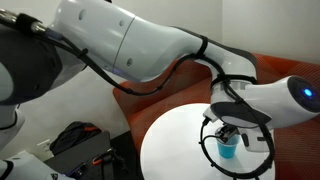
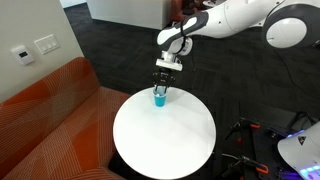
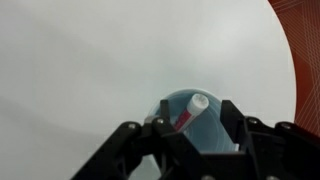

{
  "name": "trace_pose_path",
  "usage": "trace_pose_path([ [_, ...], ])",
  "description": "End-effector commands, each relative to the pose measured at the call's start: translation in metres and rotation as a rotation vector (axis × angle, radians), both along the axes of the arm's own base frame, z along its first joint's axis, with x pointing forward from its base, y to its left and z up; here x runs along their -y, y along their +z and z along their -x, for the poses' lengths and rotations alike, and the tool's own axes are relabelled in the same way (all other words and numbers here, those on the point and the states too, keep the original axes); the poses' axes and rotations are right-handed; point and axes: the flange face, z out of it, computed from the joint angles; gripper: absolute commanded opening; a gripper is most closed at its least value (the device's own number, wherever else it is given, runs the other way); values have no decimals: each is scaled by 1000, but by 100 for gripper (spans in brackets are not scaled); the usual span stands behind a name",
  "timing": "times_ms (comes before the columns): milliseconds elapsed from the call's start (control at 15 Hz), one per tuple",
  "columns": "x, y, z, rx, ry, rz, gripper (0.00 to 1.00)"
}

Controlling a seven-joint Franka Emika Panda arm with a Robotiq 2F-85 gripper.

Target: Put the marker on the table

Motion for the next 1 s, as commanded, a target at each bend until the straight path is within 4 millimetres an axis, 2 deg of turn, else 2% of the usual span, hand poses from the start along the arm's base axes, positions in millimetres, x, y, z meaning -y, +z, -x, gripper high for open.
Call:
trace_pose_path([
  [0, -3, -4, -9, -25, -21, -7, 55],
  [933, -11, -18, -24, -54, -56, -7, 49],
])
